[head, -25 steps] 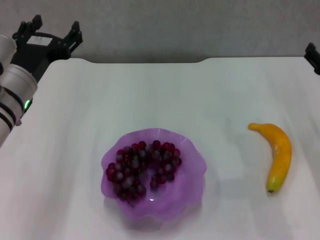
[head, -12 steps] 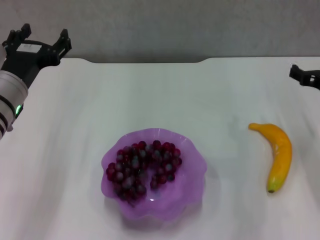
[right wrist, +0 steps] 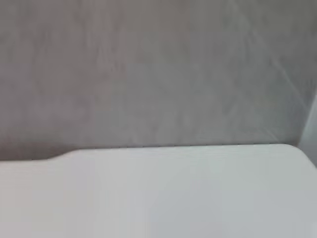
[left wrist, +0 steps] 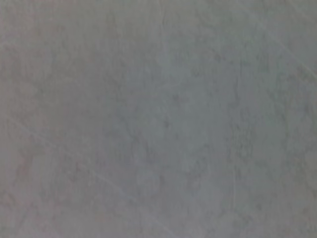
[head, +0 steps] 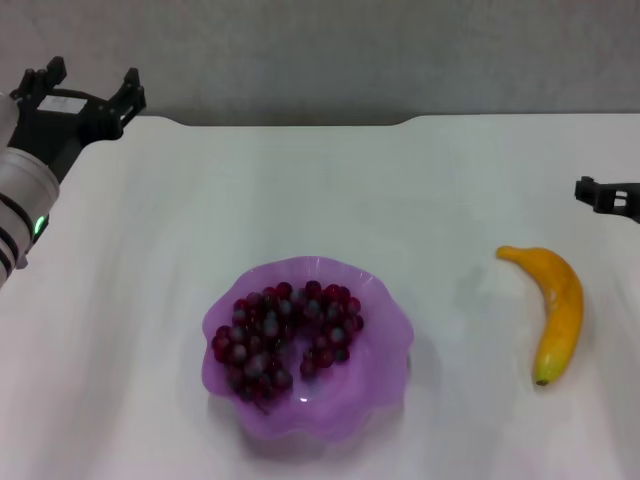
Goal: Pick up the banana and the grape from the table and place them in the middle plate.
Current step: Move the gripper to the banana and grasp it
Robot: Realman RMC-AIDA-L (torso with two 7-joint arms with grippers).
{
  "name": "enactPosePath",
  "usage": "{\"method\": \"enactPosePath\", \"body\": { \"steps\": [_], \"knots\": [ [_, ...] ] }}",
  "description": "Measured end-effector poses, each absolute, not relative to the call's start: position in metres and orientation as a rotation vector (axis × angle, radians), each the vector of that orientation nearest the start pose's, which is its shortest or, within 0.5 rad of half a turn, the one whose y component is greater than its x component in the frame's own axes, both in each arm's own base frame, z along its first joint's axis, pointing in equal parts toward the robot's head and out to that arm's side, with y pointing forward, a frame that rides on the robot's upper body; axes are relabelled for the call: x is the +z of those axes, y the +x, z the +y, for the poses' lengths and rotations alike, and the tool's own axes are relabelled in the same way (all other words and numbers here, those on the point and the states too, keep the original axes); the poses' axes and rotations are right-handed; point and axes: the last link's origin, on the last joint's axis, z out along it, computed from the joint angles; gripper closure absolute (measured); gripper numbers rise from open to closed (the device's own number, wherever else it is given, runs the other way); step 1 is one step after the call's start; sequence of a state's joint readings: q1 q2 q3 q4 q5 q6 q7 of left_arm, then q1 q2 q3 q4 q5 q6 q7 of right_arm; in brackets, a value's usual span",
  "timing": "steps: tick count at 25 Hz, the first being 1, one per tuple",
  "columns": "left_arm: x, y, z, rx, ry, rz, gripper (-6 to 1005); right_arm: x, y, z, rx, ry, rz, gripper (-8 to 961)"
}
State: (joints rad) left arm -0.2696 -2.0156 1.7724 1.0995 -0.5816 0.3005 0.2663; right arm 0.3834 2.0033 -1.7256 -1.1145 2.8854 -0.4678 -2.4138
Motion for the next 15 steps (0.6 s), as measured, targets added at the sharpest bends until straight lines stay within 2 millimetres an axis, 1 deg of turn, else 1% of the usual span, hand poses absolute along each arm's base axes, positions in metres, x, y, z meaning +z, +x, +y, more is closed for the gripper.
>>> {"method": "enactPosePath", "body": {
  "steps": [2,4,6,9,10,11,14,15],
  "knots": [
    [0.038,-0.228,0.4,-0.58,-1.651,-0.509,120,0.023,0.268,0.406,0.083,-1.605,0.997,116],
    [0.037,-0.229,0.4,-0.578,-1.652,-0.51,120,0.022,0.265,0.407,0.071,-1.614,0.986,117],
    [0.037,-0.228,0.4,-0.579,-1.653,-0.511,120,0.021,0.261,0.413,0.068,-1.621,0.975,118],
    [0.037,-0.226,0.402,-0.586,-1.652,-0.511,120,0.015,0.251,0.43,0.044,-1.647,0.94,120],
    [0.037,-0.225,0.402,-0.586,-1.653,-0.51,120,0.009,0.246,0.442,0.011,-1.67,0.914,120],
    [0.037,-0.225,0.403,-0.587,-1.655,-0.509,120,0.009,0.246,0.442,0.011,-1.67,0.914,121],
    [0.036,-0.222,0.404,-0.592,-1.658,-0.505,120,0.006,0.238,0.463,0.007,-1.685,0.89,122],
    [0.036,-0.22,0.405,-0.595,-1.659,-0.502,120,0.008,0.241,0.468,0.005,-1.677,0.899,122]
  ]
}}
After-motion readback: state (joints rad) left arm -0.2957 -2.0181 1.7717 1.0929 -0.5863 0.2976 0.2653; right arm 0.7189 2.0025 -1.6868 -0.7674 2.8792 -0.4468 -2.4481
